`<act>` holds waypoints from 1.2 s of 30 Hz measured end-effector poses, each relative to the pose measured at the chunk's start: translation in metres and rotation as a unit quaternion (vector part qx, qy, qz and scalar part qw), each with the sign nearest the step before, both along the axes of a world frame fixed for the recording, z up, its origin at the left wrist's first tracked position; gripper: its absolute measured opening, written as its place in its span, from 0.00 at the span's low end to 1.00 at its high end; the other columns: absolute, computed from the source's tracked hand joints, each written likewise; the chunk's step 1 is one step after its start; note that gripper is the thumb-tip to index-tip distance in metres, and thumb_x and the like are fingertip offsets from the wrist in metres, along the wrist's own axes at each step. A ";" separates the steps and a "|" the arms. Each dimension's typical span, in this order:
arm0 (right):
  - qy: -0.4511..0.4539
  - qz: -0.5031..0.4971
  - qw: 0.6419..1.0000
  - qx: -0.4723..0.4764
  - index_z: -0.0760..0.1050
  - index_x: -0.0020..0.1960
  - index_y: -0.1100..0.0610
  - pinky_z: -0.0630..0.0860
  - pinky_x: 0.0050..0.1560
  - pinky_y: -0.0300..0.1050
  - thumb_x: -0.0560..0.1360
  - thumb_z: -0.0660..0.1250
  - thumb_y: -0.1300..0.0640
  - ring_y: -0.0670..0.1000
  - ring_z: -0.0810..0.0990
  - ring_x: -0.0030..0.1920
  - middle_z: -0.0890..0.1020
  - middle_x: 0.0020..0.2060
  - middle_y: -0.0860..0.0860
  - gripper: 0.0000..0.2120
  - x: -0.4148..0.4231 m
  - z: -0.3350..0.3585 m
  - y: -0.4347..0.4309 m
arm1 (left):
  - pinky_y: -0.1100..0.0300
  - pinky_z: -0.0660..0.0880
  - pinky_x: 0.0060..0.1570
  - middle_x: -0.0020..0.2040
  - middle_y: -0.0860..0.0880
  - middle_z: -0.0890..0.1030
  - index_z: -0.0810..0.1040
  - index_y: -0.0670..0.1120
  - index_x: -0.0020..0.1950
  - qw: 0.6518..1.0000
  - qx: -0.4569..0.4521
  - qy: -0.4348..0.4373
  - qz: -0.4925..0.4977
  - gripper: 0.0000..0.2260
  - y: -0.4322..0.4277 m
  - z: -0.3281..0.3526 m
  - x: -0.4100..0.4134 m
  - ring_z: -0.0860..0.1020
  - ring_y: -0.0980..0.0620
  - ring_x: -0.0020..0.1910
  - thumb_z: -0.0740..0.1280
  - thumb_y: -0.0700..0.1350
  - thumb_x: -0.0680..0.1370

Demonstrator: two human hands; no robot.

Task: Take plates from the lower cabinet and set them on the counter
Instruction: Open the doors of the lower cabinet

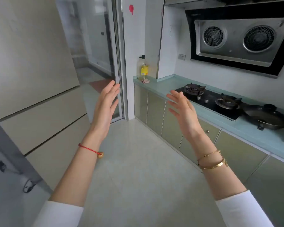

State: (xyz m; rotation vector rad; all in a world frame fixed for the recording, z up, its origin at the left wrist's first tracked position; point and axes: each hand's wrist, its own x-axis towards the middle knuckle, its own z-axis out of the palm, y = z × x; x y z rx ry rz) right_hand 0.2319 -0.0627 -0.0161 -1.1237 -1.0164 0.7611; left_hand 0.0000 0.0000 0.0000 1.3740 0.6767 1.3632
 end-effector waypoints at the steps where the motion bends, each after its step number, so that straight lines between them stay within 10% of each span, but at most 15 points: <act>1: -0.002 -0.002 1.000 0.000 0.71 0.71 0.53 0.69 0.71 0.52 0.83 0.52 0.43 0.48 0.76 0.66 0.79 0.65 0.47 0.22 0.000 0.001 0.012 | 0.56 0.65 0.74 0.71 0.57 0.74 0.67 0.54 0.75 1.000 0.004 -0.005 0.000 0.28 0.014 0.002 0.002 0.72 0.64 0.69 0.63 0.57 0.75; 36: 0.057 0.000 0.998 -0.031 0.73 0.69 0.53 0.72 0.70 0.53 0.83 0.53 0.45 0.48 0.78 0.64 0.82 0.61 0.48 0.21 0.149 -0.028 0.486 | 0.56 0.66 0.74 0.69 0.56 0.76 0.66 0.52 0.74 0.999 -0.034 -0.017 -0.020 0.24 0.486 -0.028 0.159 0.73 0.60 0.70 0.60 0.55 0.78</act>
